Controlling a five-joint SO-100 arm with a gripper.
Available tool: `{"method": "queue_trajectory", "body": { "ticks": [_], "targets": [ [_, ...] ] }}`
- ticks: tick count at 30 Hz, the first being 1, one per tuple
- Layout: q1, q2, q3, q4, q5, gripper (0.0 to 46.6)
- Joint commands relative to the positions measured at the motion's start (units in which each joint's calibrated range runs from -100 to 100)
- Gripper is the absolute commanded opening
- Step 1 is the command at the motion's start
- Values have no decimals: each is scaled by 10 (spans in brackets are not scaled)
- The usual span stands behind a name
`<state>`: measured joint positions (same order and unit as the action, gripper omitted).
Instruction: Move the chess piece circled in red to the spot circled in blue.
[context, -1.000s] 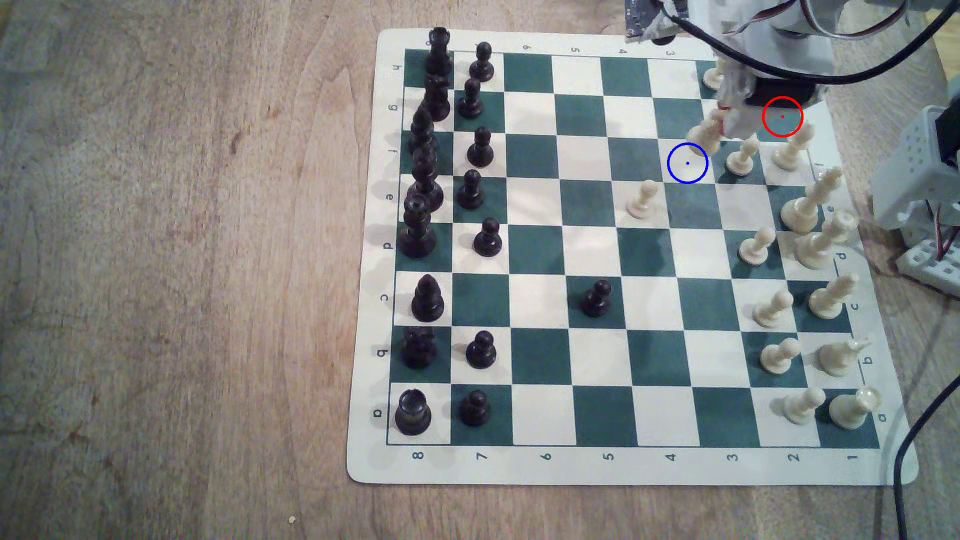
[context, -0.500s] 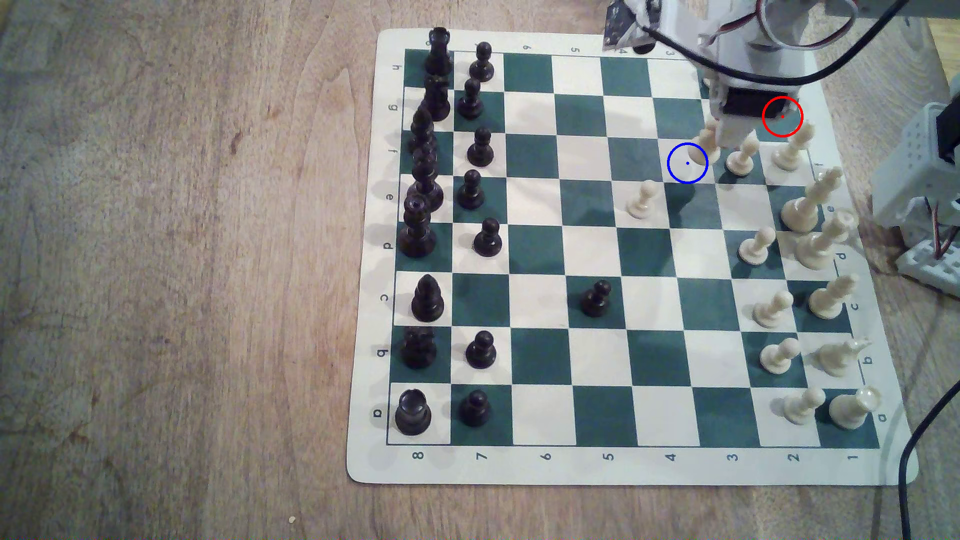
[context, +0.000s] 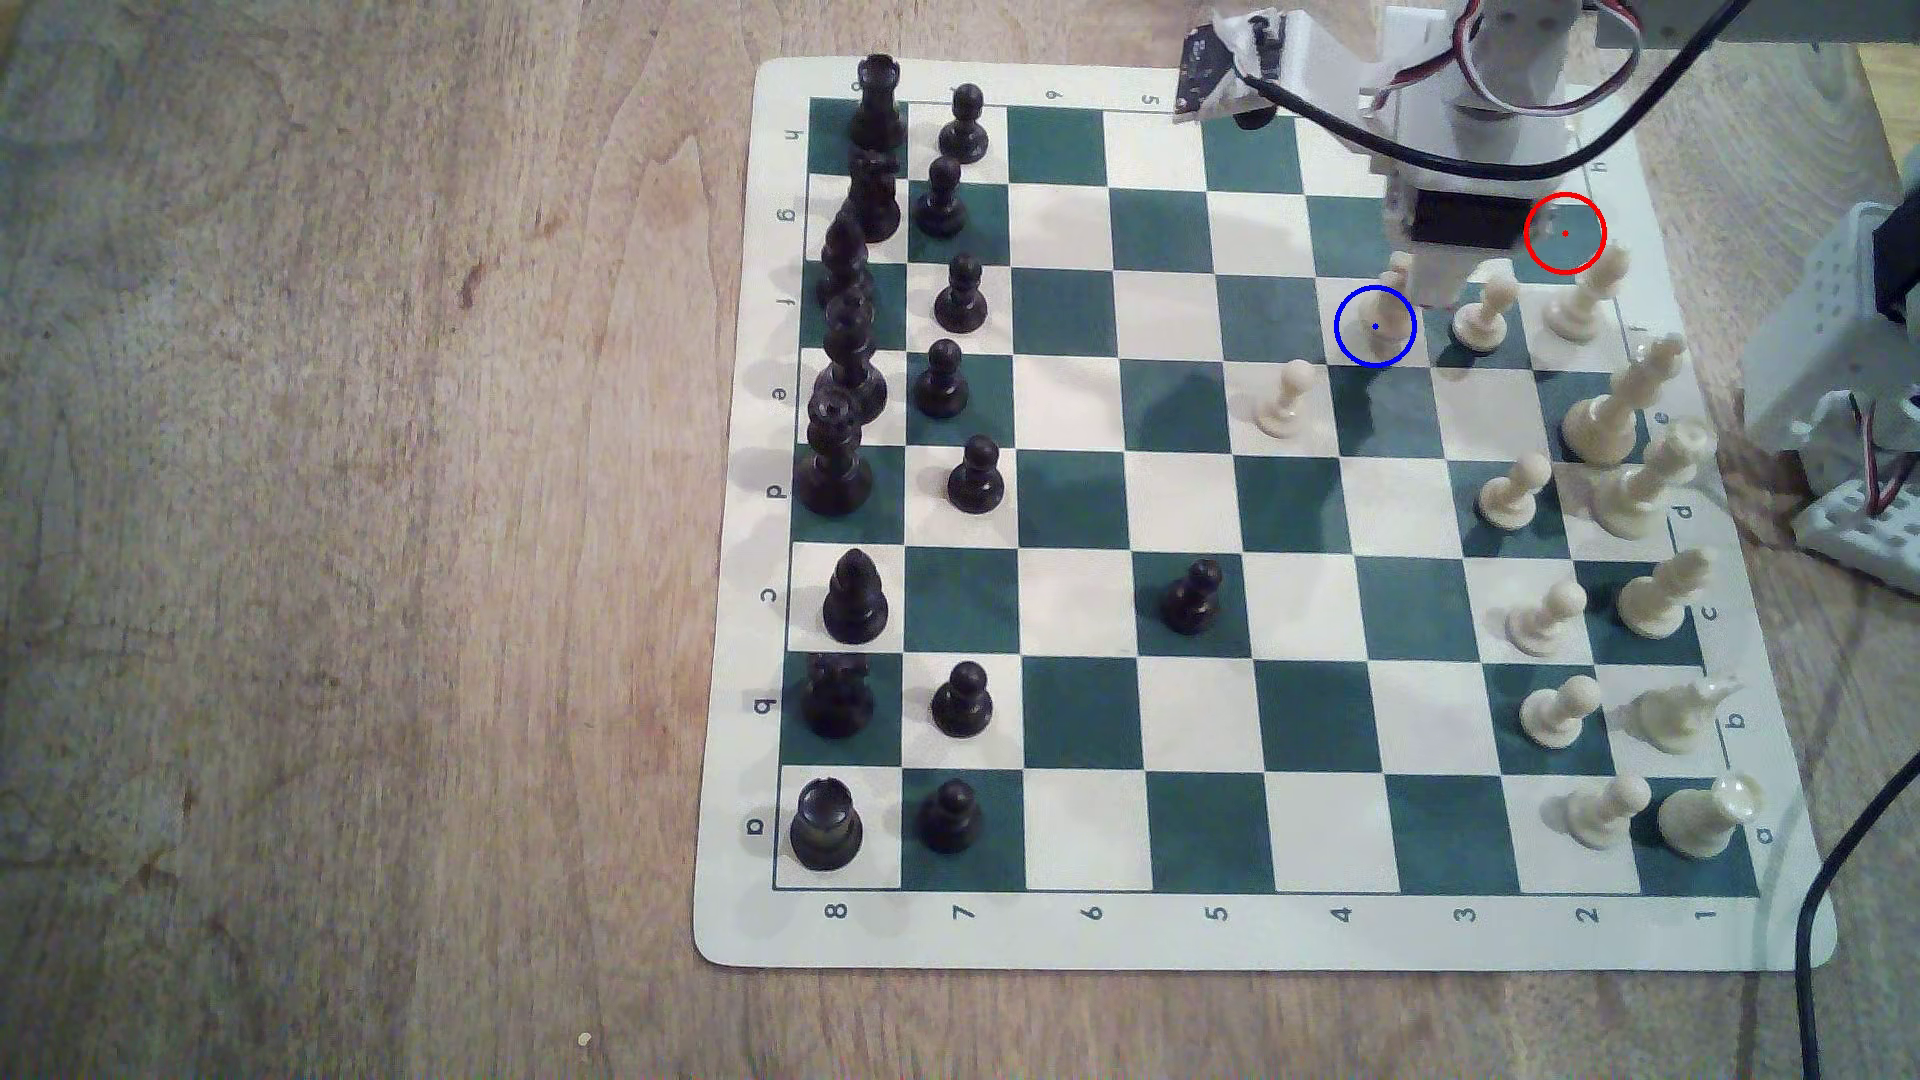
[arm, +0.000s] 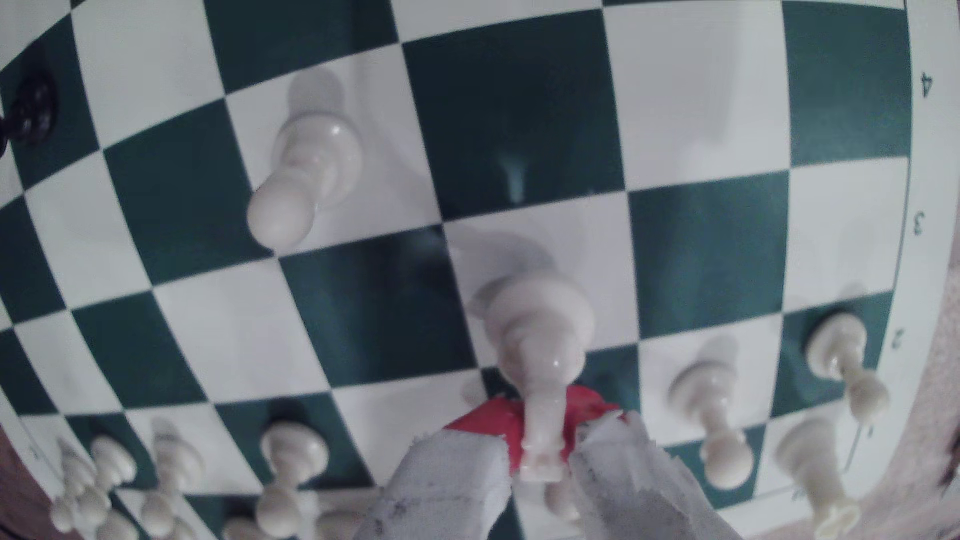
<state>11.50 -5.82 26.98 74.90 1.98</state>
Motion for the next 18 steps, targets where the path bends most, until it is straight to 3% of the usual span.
{"method": "queue_trajectory", "body": {
  "ticks": [1, 18],
  "targets": [
    [6, -4, -28, 1, 5, 4],
    [20, 21, -48, -1, 11, 4]
  ]
}}
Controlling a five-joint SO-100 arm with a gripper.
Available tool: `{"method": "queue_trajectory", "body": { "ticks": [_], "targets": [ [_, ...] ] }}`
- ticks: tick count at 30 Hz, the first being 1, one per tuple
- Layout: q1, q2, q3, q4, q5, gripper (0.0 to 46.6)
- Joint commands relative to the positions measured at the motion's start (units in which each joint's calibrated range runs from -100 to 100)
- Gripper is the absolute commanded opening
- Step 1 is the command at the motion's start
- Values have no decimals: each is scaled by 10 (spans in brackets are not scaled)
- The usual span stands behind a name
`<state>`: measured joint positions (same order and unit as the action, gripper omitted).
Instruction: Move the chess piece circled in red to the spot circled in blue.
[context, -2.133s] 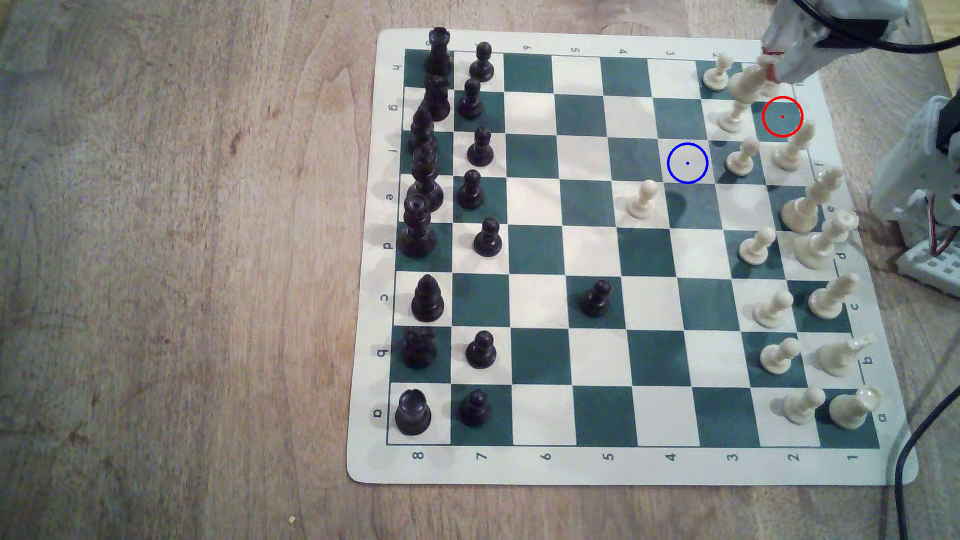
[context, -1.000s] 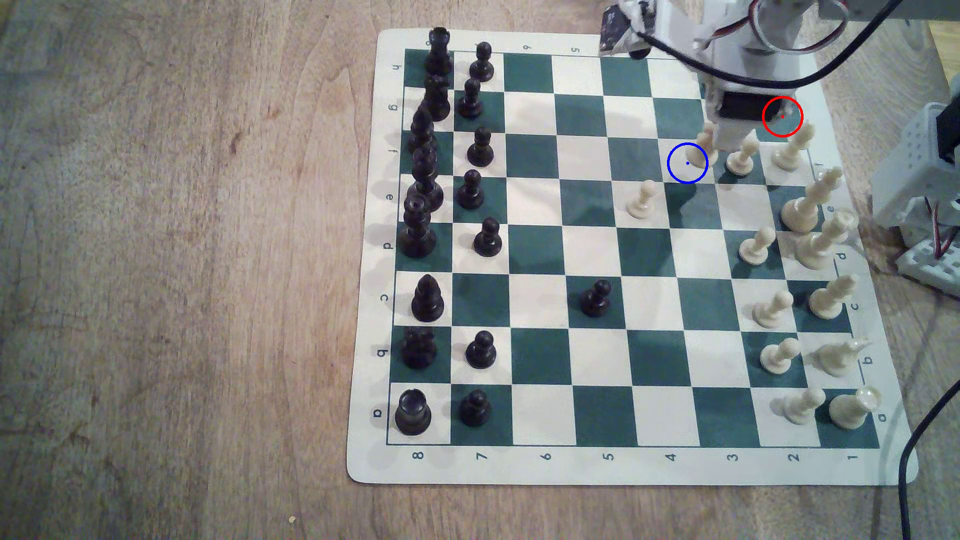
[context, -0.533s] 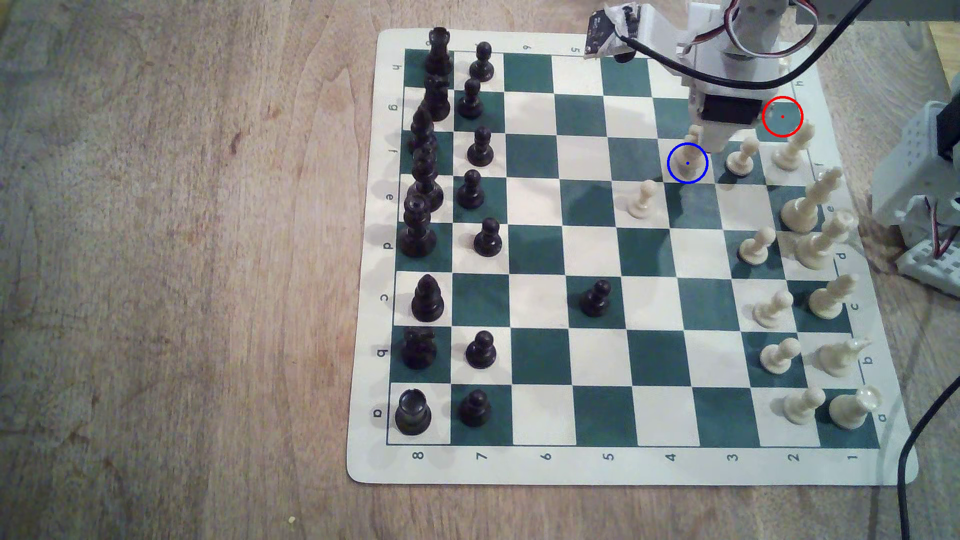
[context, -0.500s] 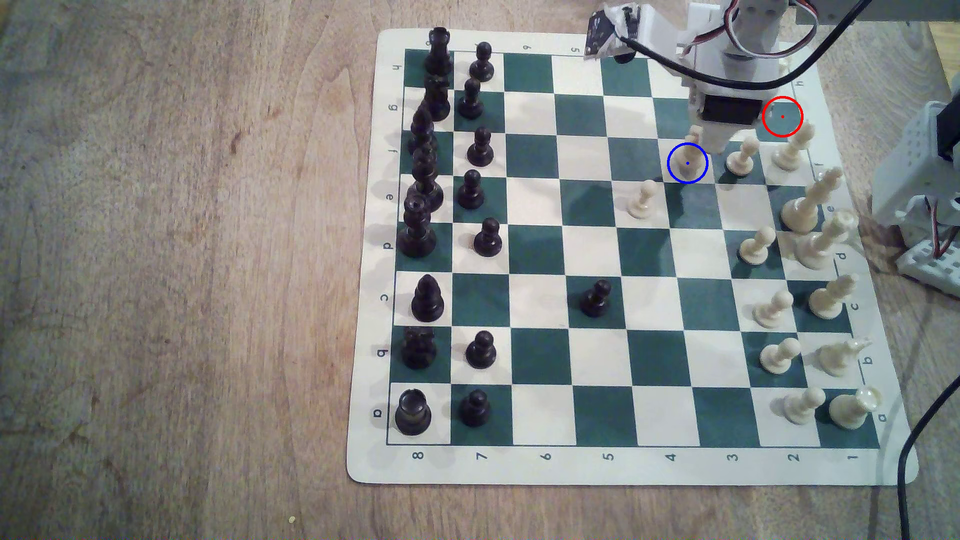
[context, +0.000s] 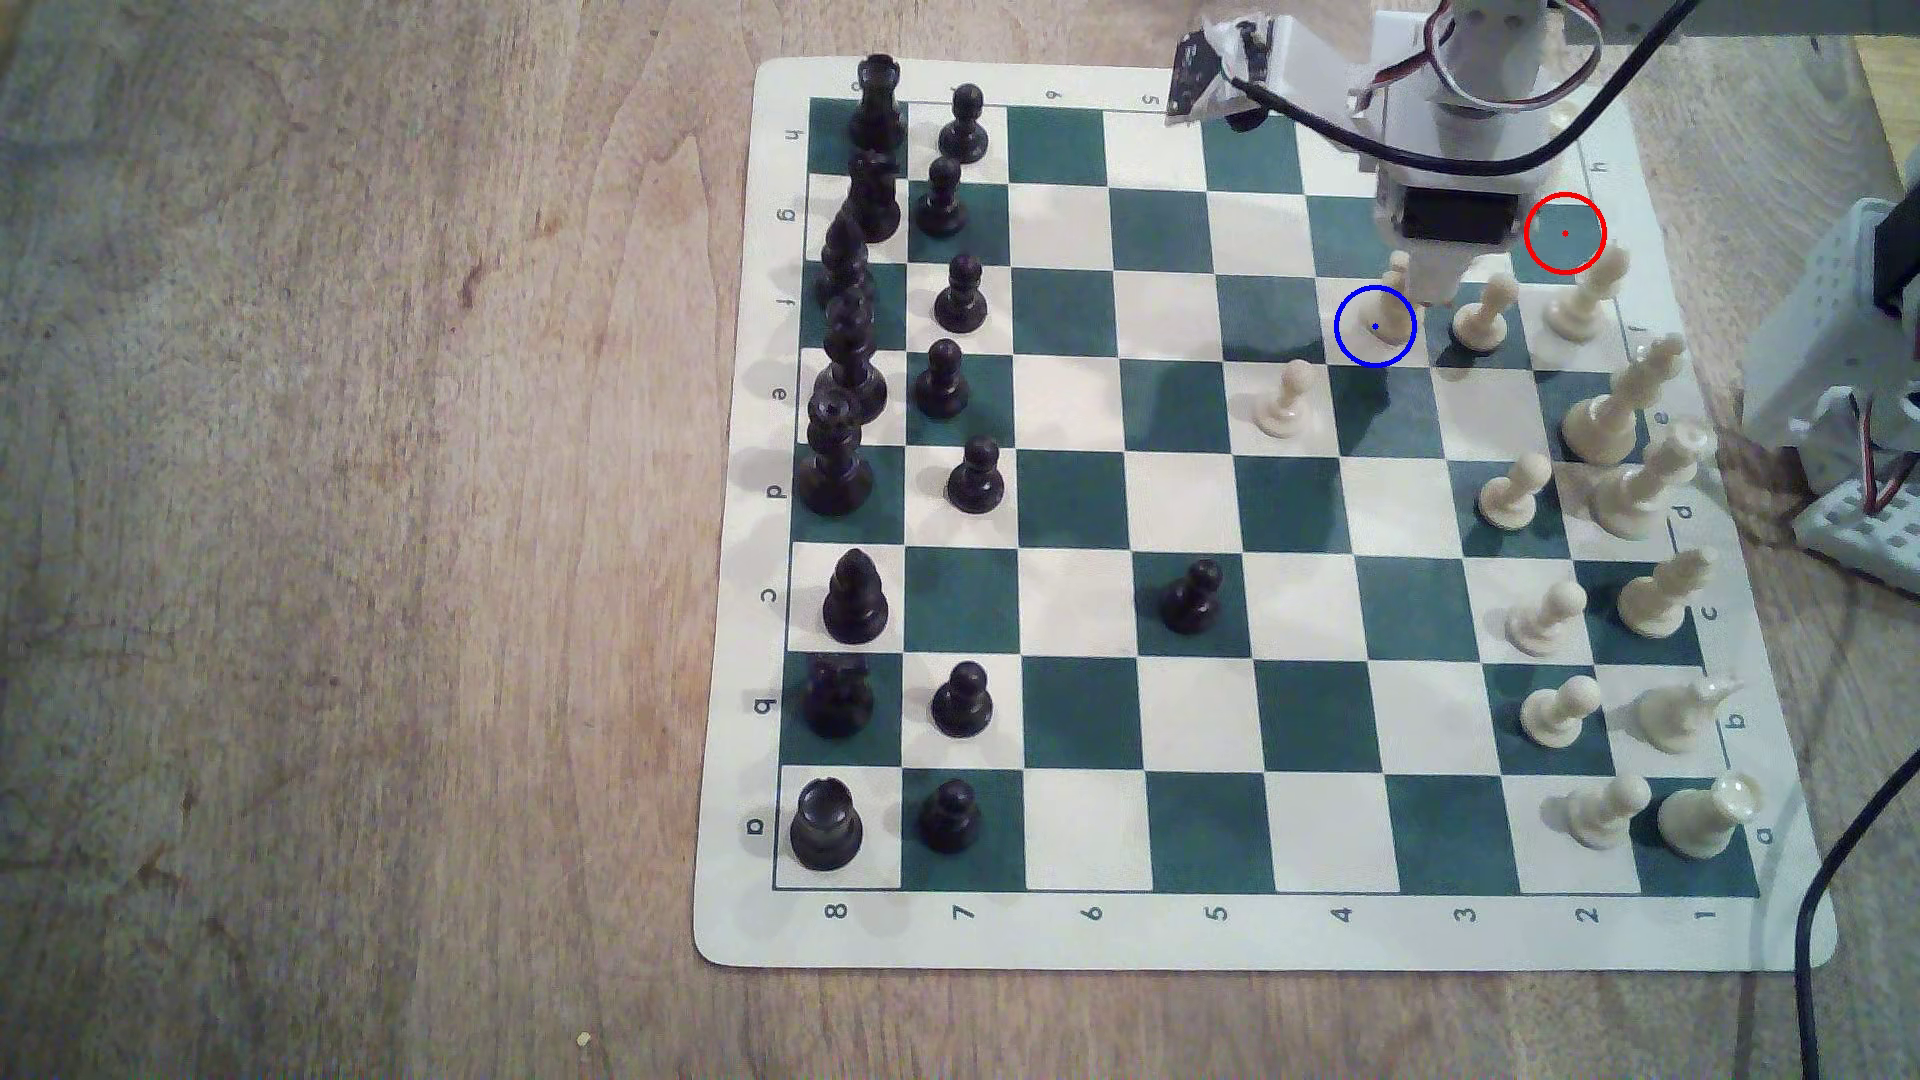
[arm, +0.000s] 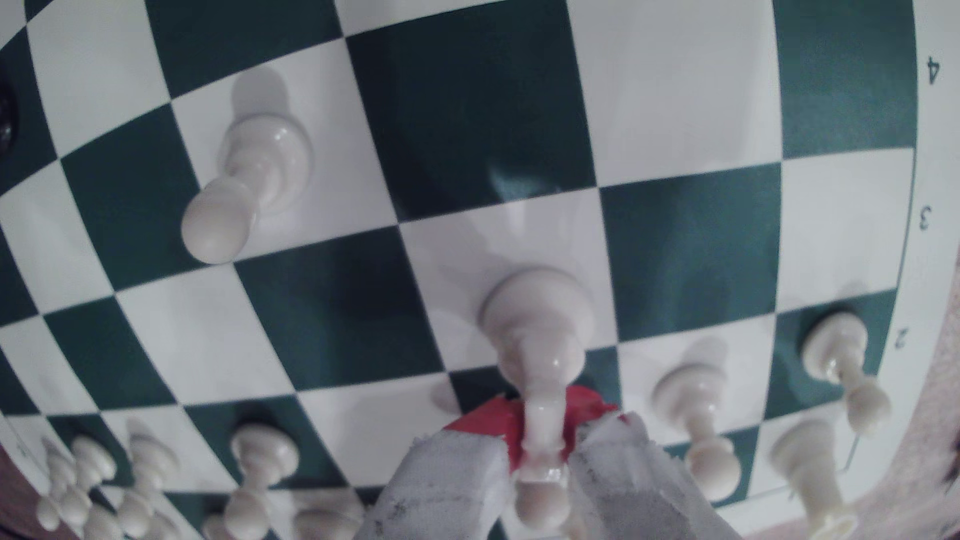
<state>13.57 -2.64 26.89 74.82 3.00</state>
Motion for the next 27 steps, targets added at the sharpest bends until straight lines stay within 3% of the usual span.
{"method": "queue_trajectory", "body": {
  "ticks": [1, 15, 21, 27],
  "targets": [
    [-2, -11, -47, -1, 0, 4],
    [-2, -5, -47, -14, -3, 3],
    [2, -8, -40, -13, 1, 113],
    [5, -23, -36, 3, 7, 141]
  ]
}}
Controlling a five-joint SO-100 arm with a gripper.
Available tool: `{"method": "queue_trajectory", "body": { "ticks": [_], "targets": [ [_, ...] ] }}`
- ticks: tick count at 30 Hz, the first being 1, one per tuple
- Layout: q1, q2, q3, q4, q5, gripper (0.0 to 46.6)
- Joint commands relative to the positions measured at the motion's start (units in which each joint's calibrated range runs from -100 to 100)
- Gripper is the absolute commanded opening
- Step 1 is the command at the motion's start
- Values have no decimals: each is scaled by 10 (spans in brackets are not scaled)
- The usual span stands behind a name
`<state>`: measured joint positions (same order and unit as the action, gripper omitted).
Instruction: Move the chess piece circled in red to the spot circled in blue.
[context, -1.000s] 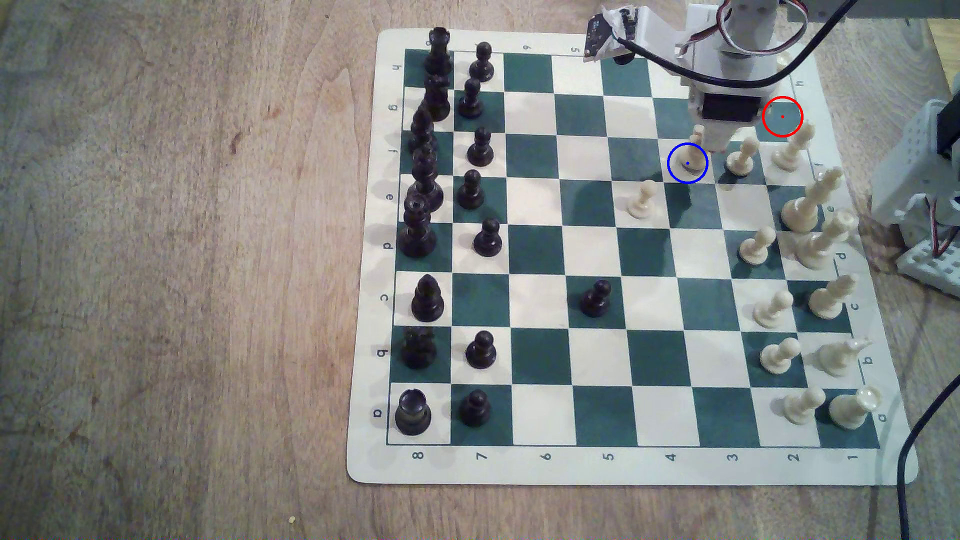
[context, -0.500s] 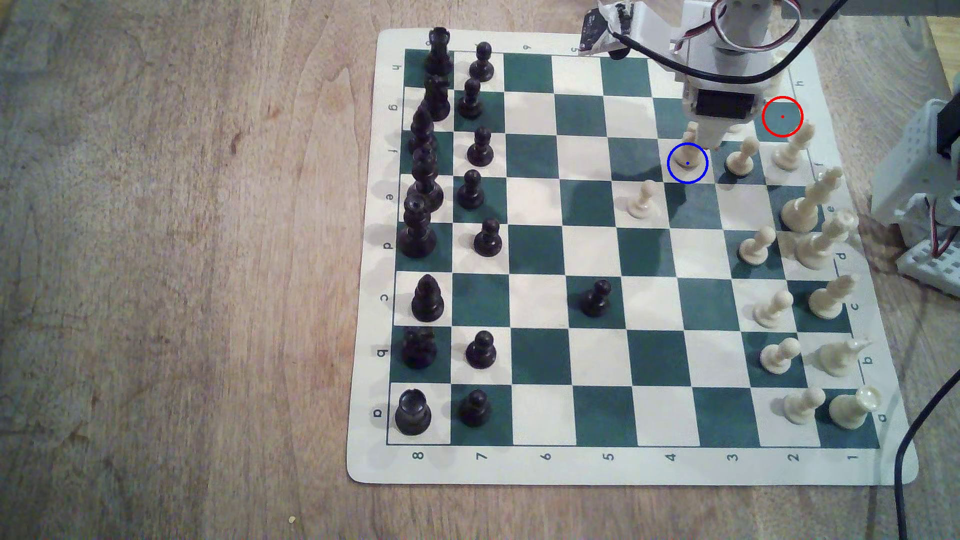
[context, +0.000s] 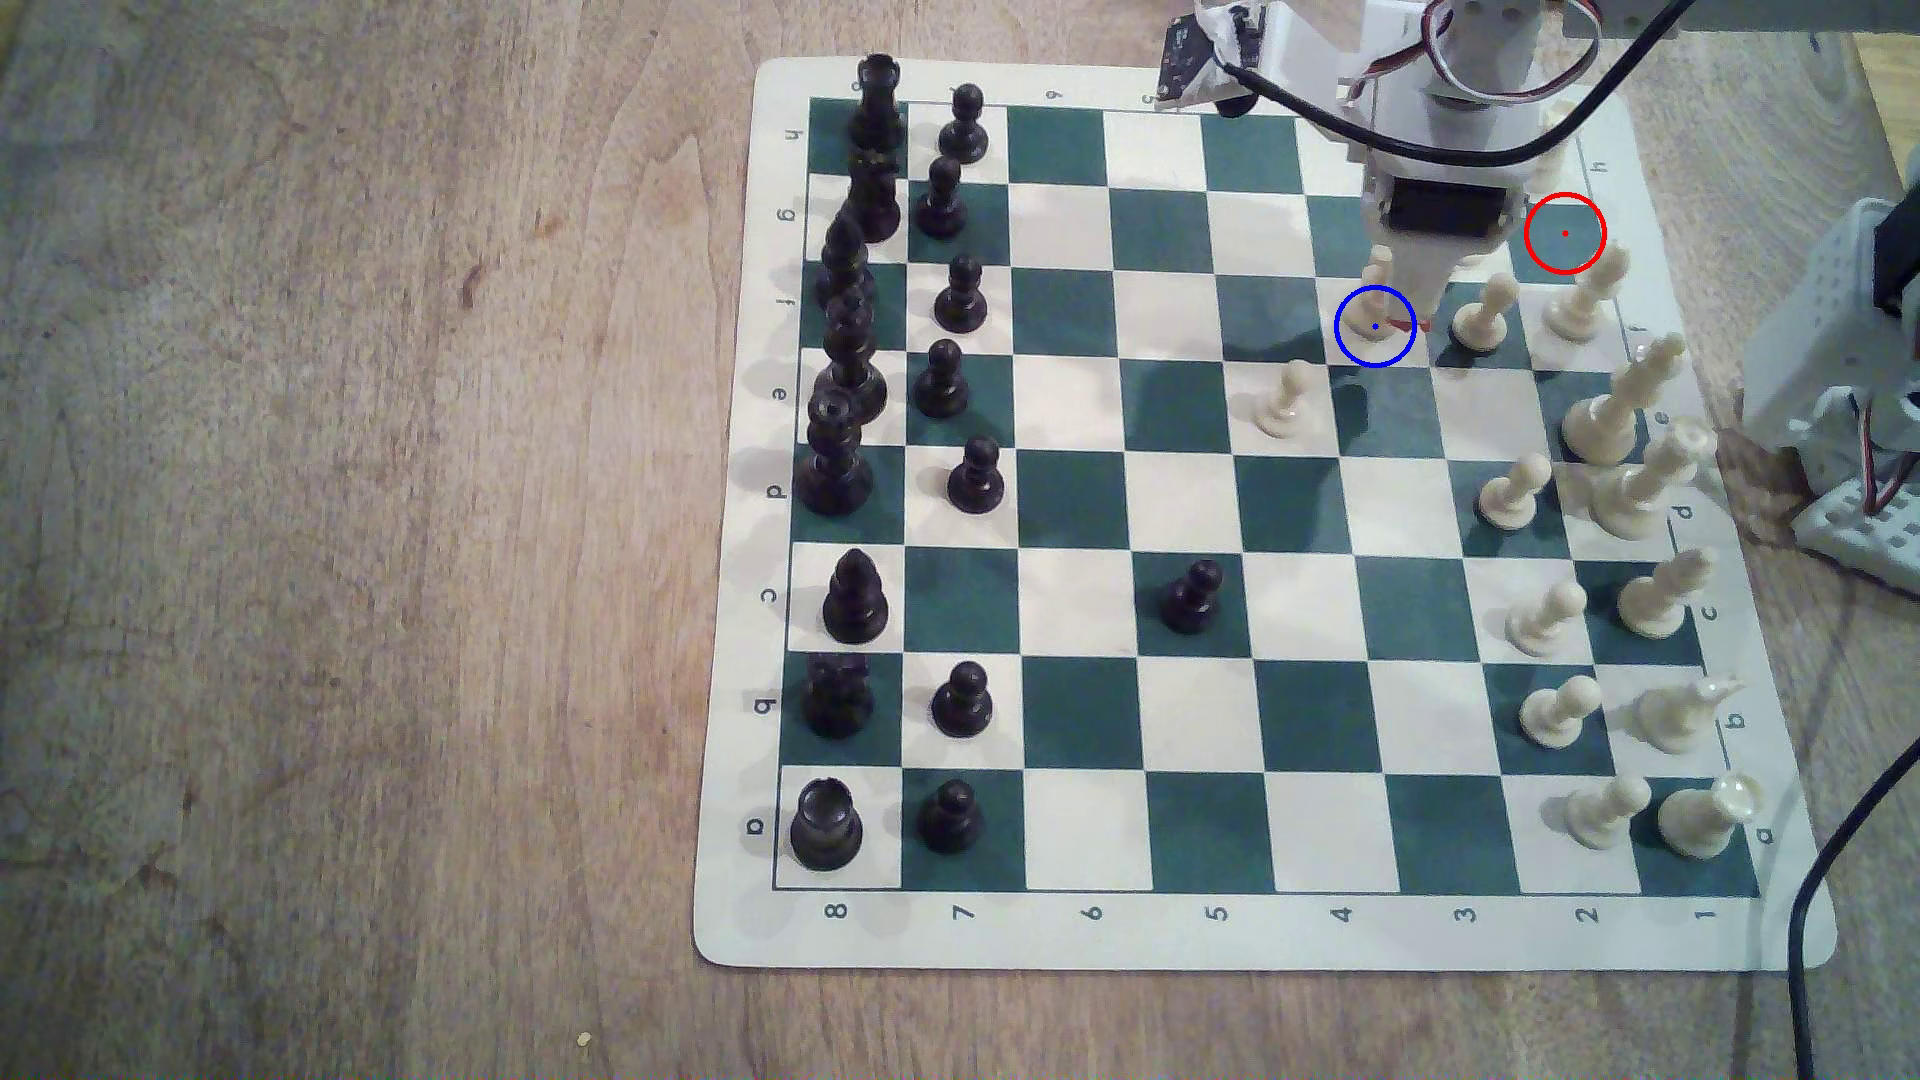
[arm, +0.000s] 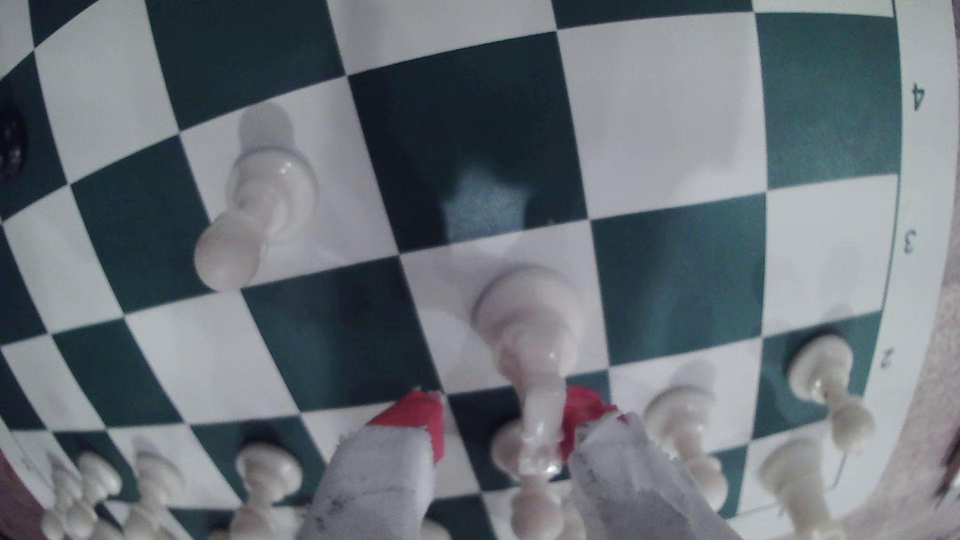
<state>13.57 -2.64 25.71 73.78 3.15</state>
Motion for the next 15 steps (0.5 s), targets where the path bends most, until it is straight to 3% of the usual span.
{"method": "queue_trajectory", "body": {
  "ticks": [1, 15],
  "targets": [
    [5, -28, -22, 15, 6, 147],
    [-10, -312, 77, 164, 34, 209]
  ]
}}
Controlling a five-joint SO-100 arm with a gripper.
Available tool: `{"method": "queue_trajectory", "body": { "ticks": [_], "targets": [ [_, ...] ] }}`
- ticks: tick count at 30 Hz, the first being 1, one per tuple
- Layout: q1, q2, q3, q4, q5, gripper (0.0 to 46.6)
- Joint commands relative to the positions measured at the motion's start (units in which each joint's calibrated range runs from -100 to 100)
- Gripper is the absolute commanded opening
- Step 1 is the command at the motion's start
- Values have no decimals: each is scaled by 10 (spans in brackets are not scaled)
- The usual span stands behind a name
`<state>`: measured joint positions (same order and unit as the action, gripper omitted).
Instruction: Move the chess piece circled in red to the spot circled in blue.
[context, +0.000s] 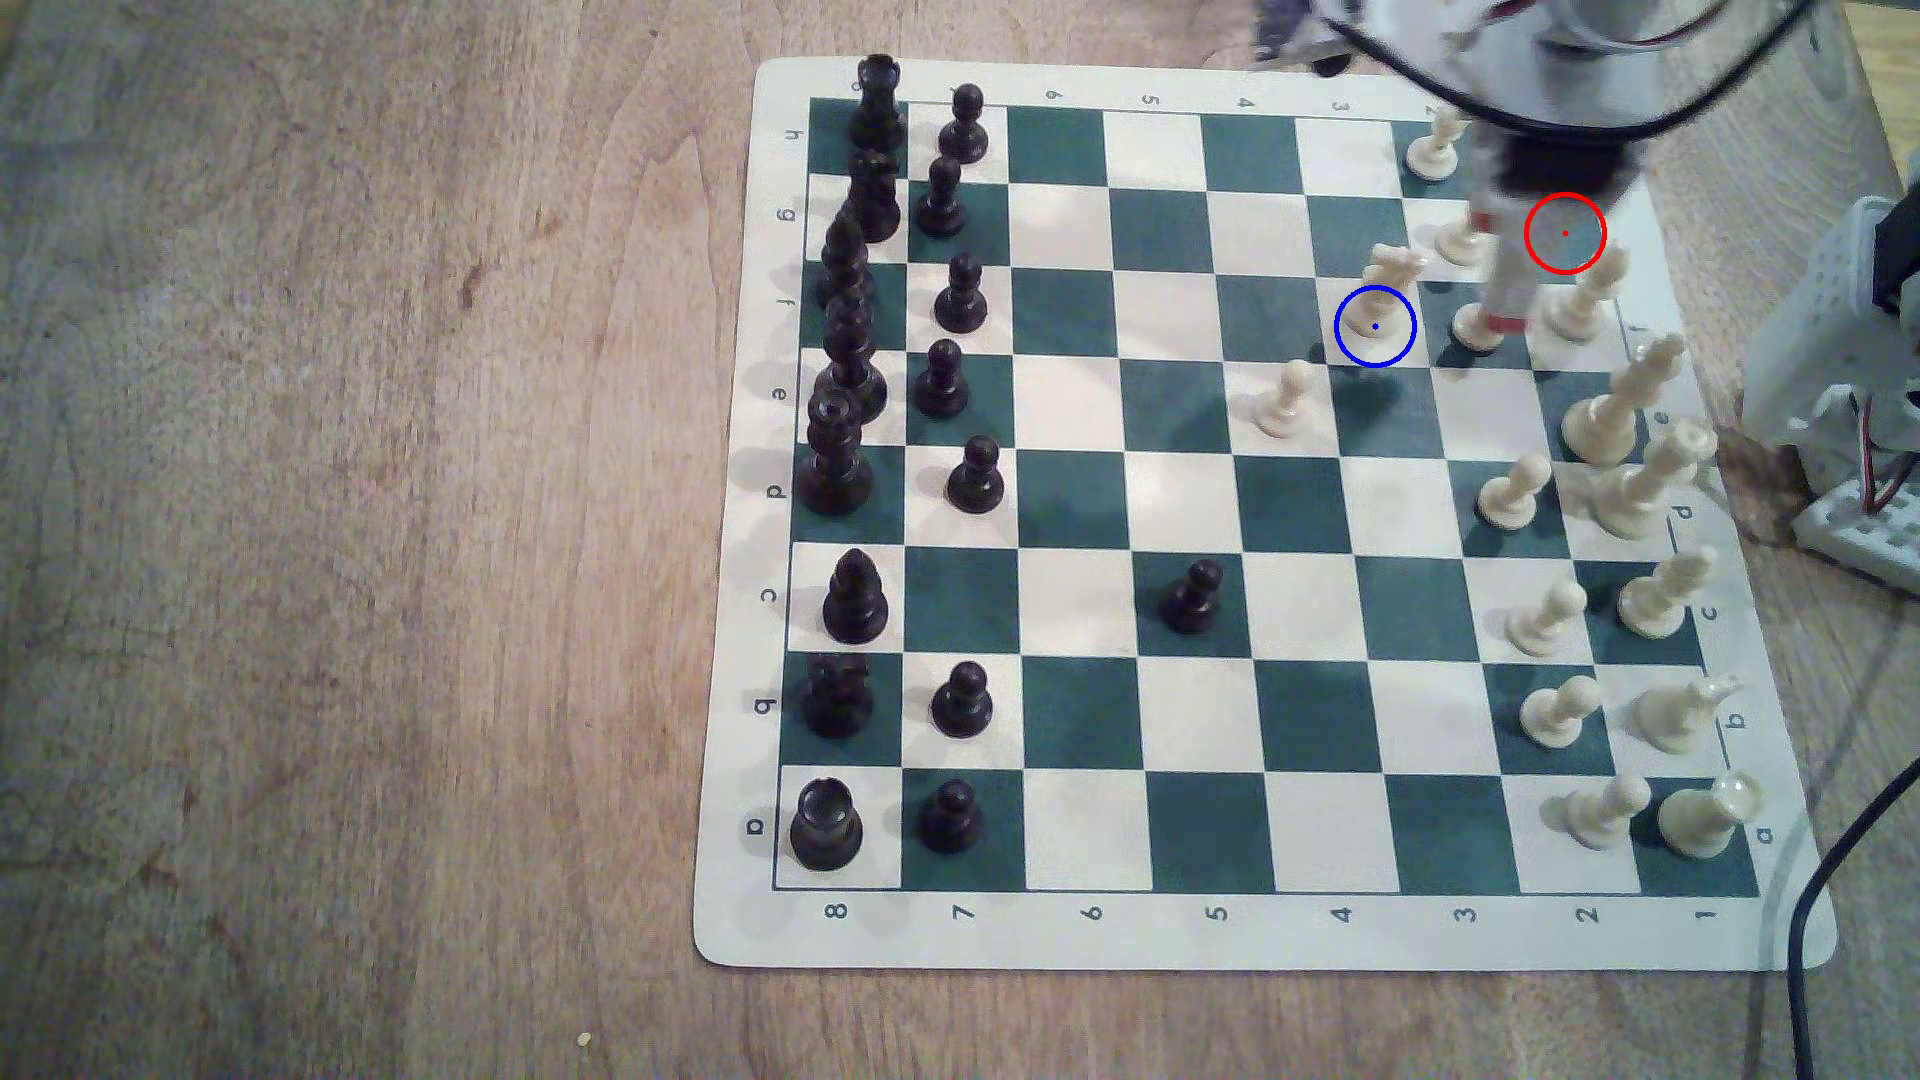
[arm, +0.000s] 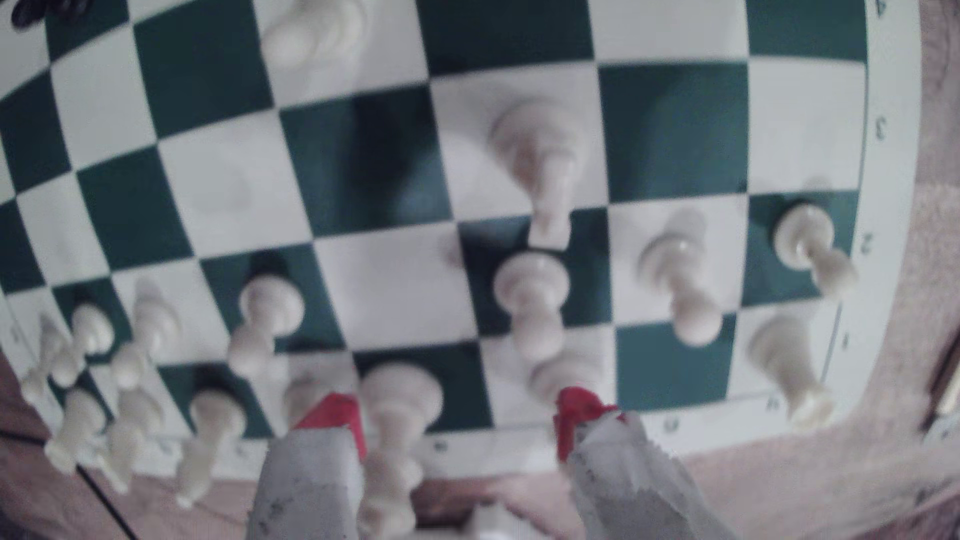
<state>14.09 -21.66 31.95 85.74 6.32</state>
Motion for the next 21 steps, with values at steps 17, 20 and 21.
{"method": "queue_trajectory", "body": {
  "ticks": [17, 20, 21],
  "targets": [
    [-136, -485, 277, -72, -84, 115],
    [-137, -531, 330, -141, -92, 3],
    [-137, -547, 341, -158, -95, 2]
  ]
}}
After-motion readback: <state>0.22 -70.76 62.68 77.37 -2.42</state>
